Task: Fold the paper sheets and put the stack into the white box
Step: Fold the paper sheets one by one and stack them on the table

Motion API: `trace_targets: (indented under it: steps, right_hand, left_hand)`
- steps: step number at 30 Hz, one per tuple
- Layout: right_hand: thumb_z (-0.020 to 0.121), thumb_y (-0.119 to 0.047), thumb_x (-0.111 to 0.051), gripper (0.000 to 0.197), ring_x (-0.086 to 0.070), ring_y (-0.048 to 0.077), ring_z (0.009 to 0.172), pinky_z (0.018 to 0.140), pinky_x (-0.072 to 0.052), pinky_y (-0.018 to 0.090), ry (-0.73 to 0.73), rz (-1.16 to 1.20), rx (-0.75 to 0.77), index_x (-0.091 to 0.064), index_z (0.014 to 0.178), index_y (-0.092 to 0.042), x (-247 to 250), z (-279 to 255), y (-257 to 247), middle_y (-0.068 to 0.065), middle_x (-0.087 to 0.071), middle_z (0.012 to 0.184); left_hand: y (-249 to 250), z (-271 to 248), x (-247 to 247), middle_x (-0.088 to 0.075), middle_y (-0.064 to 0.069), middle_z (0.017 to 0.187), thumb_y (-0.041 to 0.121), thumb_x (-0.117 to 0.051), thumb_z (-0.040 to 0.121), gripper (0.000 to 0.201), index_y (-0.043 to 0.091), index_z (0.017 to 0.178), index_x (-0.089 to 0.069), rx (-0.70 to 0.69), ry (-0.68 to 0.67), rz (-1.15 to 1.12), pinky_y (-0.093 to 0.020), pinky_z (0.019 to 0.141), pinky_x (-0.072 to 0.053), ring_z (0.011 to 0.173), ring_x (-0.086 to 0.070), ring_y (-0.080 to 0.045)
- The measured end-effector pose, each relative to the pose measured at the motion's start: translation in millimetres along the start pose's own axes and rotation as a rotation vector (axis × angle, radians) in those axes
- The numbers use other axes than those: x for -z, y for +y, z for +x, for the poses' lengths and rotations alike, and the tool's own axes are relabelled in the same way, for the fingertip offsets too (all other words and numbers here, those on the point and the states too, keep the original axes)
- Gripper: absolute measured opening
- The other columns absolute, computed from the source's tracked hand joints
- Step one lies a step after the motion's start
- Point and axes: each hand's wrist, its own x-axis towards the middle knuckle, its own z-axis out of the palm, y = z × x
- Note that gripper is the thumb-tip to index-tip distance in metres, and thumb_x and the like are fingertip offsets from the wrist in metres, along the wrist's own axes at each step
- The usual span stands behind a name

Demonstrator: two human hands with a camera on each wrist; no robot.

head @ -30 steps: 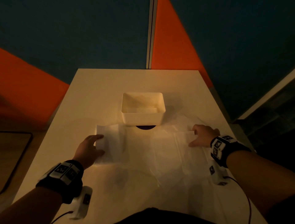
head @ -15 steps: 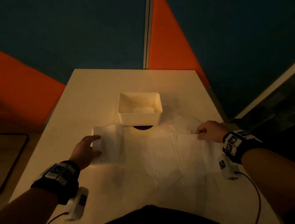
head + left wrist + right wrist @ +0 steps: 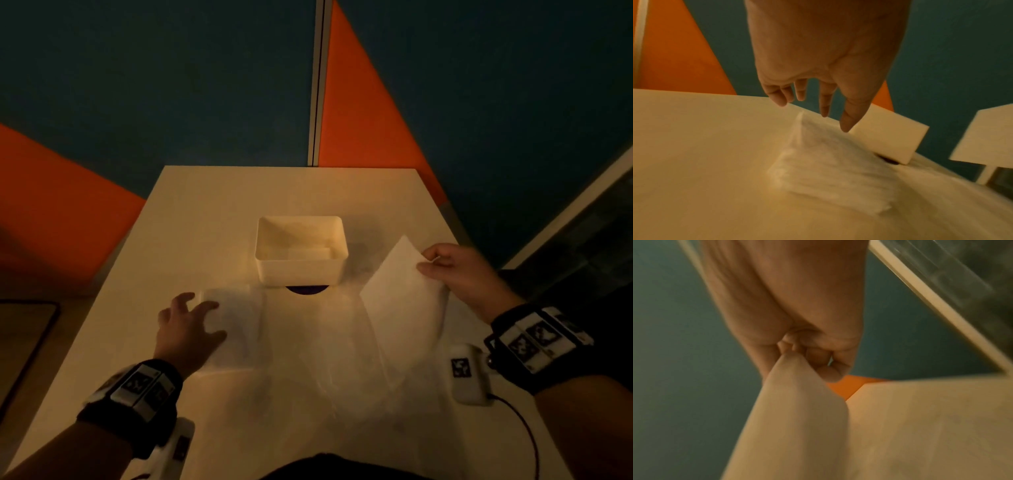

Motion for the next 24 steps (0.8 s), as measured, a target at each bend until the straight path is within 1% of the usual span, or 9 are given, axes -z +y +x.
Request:
trace_targets:
  steps: [3, 6, 9, 11, 13, 15, 18, 21, 24]
  right_hand:
    - [0.089, -0.011, -0.059, 0.011, -0.060, 0.021, 0.090, 0.076, -0.048, 0.034, 0.091, 0.277, 0.022, -0.064, 0.081, -0.018, -18.6, -18.9, -7.0, 0.003, -0.066, 0.090]
    - [0.090, -0.014, -0.058, 0.008, -0.063, 0.020, 0.094, 0.074, -0.052, 0.033, 0.136, 0.514, 0.008, -0.066, 0.091, -0.015, -42.5, -37.7, -11.6, 0.002, -0.068, 0.096]
    - [0.090, -0.015, -0.057, 0.011, -0.065, 0.018, 0.096, 0.072, -0.055, 0.031, 0.135, 0.710, -0.028, -0.067, 0.096, -0.014, -64.7, -52.5, -13.9, -0.001, -0.071, 0.097]
    - [0.092, -0.015, -0.054, 0.013, -0.065, 0.017, 0.095, 0.077, -0.058, 0.036, 0.092, 0.792, -0.053, -0.066, 0.096, -0.014, -75.5, -60.3, -15.9, -0.006, -0.072, 0.092]
    - [0.092, -0.013, -0.052, 0.014, -0.064, 0.019, 0.095, 0.084, -0.054, 0.041, 0.049, 0.858, -0.074, -0.064, 0.099, -0.010, -80.7, -66.2, -16.8, -0.005, -0.073, 0.089]
    - [0.092, -0.012, -0.051, 0.015, -0.063, 0.021, 0.096, 0.088, -0.052, 0.043, 0.036, 0.896, -0.086, -0.063, 0.100, -0.008, -79.5, -67.9, -14.9, -0.002, -0.073, 0.088]
    - [0.091, -0.010, -0.052, 0.013, -0.061, 0.023, 0.096, 0.087, -0.050, 0.041, 0.019, 0.904, -0.088, -0.064, 0.096, -0.006, -76.4, -67.6, -10.7, 0.002, -0.072, 0.091]
    - [0.091, -0.008, -0.054, 0.011, -0.061, 0.020, 0.089, 0.080, -0.051, 0.037, -0.017, 0.839, -0.084, -0.065, 0.091, -0.006, -77.7, -67.6, -8.2, 0.006, -0.069, 0.090]
    - [0.090, -0.006, -0.054, 0.011, -0.066, 0.017, 0.078, 0.067, -0.055, 0.028, -0.054, 0.785, -0.069, -0.065, 0.094, -0.005, -77.3, -68.4, -7.3, 0.006, -0.071, 0.084]
  left_hand:
    - [25.9, -10.6, 7.9, -0.048, 0.000, 0.134, 0.047, -0.066, 0.080, 0.043, 0.032, 0.119, -0.059, -0.146, -0.009, -0.163, -0.038, 0.102, -0.033, 0.120, -0.044, -0.025]
    - [68.1, -33.9, 22.0, -0.057, 0.010, 0.118, 0.053, -0.063, 0.080, 0.036, 0.029, 0.107, -0.065, -0.051, -0.301, -0.633, -0.029, 0.093, -0.039, 0.104, -0.053, -0.011]
    - [96.9, -47.4, 29.3, -0.064, 0.009, 0.111, 0.076, -0.052, 0.061, 0.069, 0.026, 0.106, -0.066, -0.014, -0.537, -0.880, -0.032, 0.092, -0.043, 0.104, -0.056, -0.013]
    - [105.9, -50.0, 28.1, -0.066, 0.005, 0.112, 0.077, -0.046, 0.070, 0.071, 0.024, 0.113, -0.063, -0.023, -0.661, -0.982, -0.037, 0.096, -0.044, 0.106, -0.059, -0.017]
    - [109.4, -52.1, 24.1, -0.068, 0.002, 0.115, 0.068, -0.049, 0.079, 0.060, 0.024, 0.120, -0.059, -0.016, -0.738, -1.180, -0.043, 0.098, -0.045, 0.108, -0.062, -0.020]
    - [110.6, -54.0, 21.8, -0.067, -0.002, 0.118, 0.053, -0.059, 0.082, 0.050, 0.027, 0.123, -0.054, 0.016, -0.752, -1.341, -0.049, 0.098, -0.046, 0.110, -0.062, -0.023]
    - [111.9, -53.9, 20.2, -0.066, -0.009, 0.119, 0.034, -0.061, 0.083, 0.041, 0.018, 0.121, -0.059, -0.022, -0.725, -1.380, -0.045, 0.095, -0.050, 0.110, -0.062, -0.028]
    - [113.3, -52.2, 21.6, -0.067, -0.010, 0.117, 0.020, -0.063, 0.080, 0.039, 0.017, 0.119, -0.062, -0.042, -0.619, -1.451, -0.043, 0.091, -0.052, 0.109, -0.062, -0.029]
    - [114.8, -49.6, 24.4, -0.068, -0.011, 0.113, 0.010, -0.062, 0.082, 0.035, 0.014, 0.117, -0.063, -0.064, -0.530, -1.469, -0.044, 0.088, -0.053, 0.105, -0.064, -0.029]
